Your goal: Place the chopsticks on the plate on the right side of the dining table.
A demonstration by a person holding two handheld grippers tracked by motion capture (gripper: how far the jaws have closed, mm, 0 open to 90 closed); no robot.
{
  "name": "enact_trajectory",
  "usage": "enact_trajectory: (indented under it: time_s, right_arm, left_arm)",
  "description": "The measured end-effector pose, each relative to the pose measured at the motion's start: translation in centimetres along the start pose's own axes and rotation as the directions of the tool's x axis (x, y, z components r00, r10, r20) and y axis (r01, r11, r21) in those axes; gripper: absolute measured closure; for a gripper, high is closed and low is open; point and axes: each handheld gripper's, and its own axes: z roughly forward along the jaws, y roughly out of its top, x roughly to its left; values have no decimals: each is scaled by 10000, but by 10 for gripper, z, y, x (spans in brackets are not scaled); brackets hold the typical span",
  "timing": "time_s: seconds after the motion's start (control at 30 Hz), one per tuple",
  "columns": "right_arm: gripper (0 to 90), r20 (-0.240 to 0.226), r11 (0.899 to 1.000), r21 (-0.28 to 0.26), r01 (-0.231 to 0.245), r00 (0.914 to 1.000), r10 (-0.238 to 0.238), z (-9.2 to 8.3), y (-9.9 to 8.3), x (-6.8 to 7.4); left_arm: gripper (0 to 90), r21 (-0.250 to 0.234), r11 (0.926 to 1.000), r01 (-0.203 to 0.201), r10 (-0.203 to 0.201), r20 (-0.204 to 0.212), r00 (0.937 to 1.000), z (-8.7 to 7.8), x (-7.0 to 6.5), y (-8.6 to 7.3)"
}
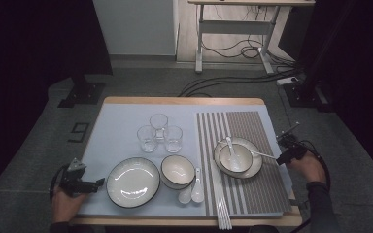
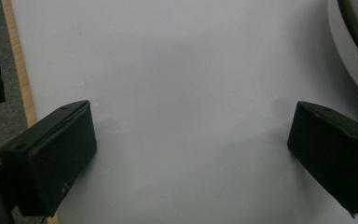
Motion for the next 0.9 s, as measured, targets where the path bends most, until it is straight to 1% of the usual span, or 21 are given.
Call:
enact_trajectory:
  time_s: [0.17,0.4,0.5,0.63,0.7,0.77,0.83,0.87,0.9]
  right_arm:
    - [650,-26,10000,-36,-39,10000,39,1,1,-1]
    - [719,-184,9999,-67,-92,9998,91,1,3,0]
    - [743,-259,9999,-101,8,9997,-11,1,5,2]
    - [744,-318,9998,-147,145,9994,-150,1,7,7]
    - [739,-312,9996,-185,217,9993,-222,0,9,8]
    - [715,-310,9995,-186,262,9992,-267,0,9,10]
    - [656,-241,9993,-171,332,9991,-336,1,10,11]
    - [620,-134,9993,-163,351,9993,-353,1,10,10]
    - [615,-50,9993,-176,322,9995,-323,1,10,10]
  left_arm:
    - [9,-2,10000,0,0,0,10000,0,0,0]
    - [9,1,10000,2,-2,1,10000,0,0,0]
    - [9,1,10000,4,-4,1,10000,0,0,0]
    - [9,-1,10000,3,-3,1,10000,0,0,0]
    - [9,0,10000,4,-4,2,10000,0,0,0]
    - [9,-1,10000,5,-5,1,10000,0,0,0]
    - [9,0,10000,2,-2,1,10000,0,0,0]
    - [9,-1,10000,2,-2,1,10000,0,0,0]
    - [9,0,10000,0,0,1,10000,0,0,0]
